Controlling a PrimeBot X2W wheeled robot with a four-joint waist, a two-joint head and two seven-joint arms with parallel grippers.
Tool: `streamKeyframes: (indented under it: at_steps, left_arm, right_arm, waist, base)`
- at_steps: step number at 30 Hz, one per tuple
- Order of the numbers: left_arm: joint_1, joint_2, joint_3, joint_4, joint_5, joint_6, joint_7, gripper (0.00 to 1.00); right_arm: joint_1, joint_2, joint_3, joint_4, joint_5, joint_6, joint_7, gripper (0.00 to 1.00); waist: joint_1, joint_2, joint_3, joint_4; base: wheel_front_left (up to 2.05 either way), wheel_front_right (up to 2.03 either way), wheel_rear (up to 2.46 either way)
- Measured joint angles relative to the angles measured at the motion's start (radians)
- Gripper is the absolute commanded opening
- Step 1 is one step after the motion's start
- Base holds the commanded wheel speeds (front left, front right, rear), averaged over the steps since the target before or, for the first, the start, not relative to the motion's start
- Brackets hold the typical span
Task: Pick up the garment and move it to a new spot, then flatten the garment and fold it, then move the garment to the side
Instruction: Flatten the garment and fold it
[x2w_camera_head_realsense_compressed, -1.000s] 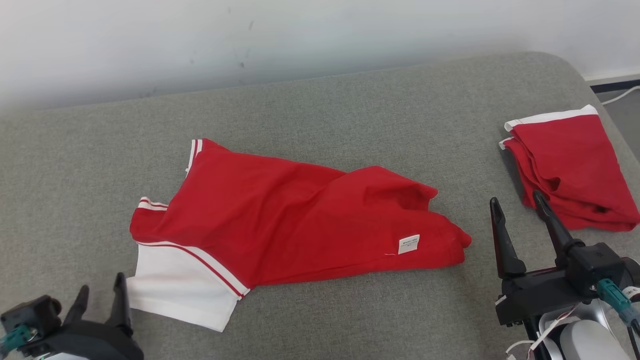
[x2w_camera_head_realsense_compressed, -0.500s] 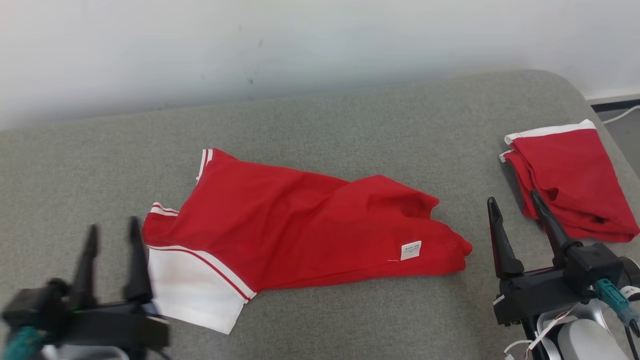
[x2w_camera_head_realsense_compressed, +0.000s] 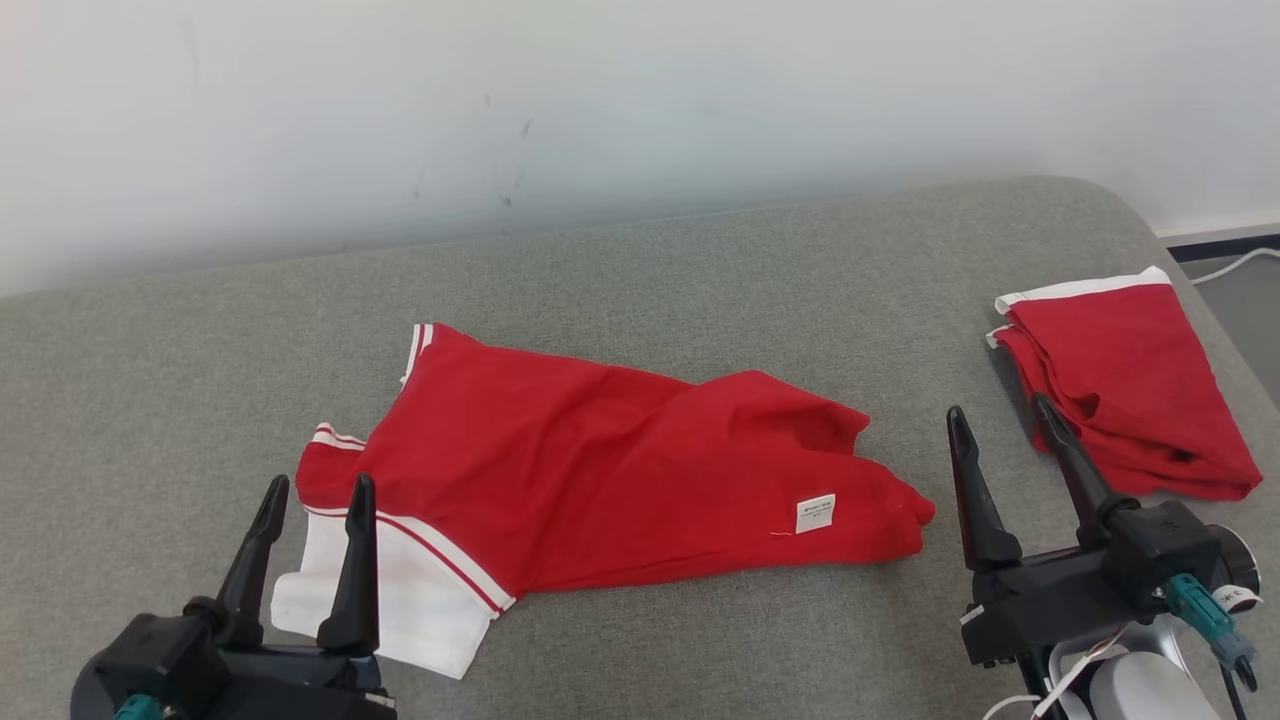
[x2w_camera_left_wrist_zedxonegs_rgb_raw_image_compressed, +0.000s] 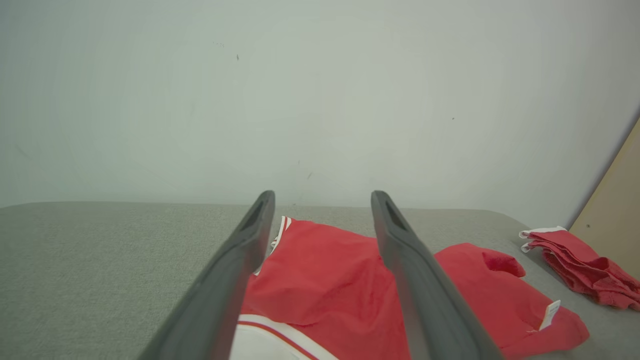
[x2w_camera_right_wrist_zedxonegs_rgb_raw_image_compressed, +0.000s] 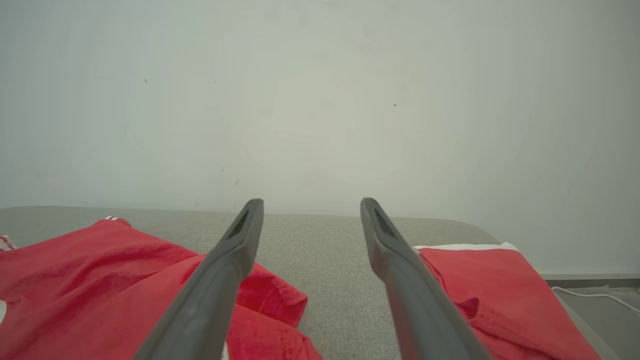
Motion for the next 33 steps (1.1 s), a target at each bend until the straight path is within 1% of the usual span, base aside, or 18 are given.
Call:
streamKeyframes:
  at_steps: [18, 26, 29, 31, 33]
  left_arm:
    - [0.011, 0.006, 0.006, 0.023, 0.007, 0.002, 0.002, 1.00]
    - [0.016, 0.072, 0.048, 0.119, -0.005, 0.009, 0.119, 1.00]
    - [0.017, 0.082, 0.046, 0.159, -0.021, -0.002, 0.163, 1.00]
    - [0.016, 0.094, 0.046, 0.193, -0.023, -0.017, 0.193, 1.00]
    - [0.011, 0.111, 0.054, 0.224, -0.025, -0.017, 0.217, 1.00]
  right_arm:
    - [0.008, -0.006, -0.002, -0.018, 0.000, 0.000, -0.001, 1.00]
    - [0.008, -0.009, 0.001, -0.030, 0.000, 0.000, 0.000, 1.00]
    - [0.008, -0.010, 0.002, -0.031, 0.000, 0.000, 0.000, 1.00]
    - [0.007, -0.011, 0.001, -0.035, 0.000, 0.000, 0.000, 1.00]
    - [0.007, -0.012, 0.002, -0.038, 0.000, 0.000, 0.000, 1.00]
  waist:
    - [0.0000, 0.0000, 0.016, -0.002]
    - [0.0000, 0.0000, 0.029, -0.005]
    - [0.0001, 0.0001, 0.039, -0.009]
    - [0.0002, 0.0001, 0.046, -0.011]
    - [0.0002, 0.0001, 0.053, -0.013]
  base:
    - [0.00, 0.00, 0.00]
    - [0.00, 0.00, 0.00]
    - [0.00, 0.00, 0.00]
    - [0.00, 0.00, 0.00]
    - [0.00, 0.00, 0.00]
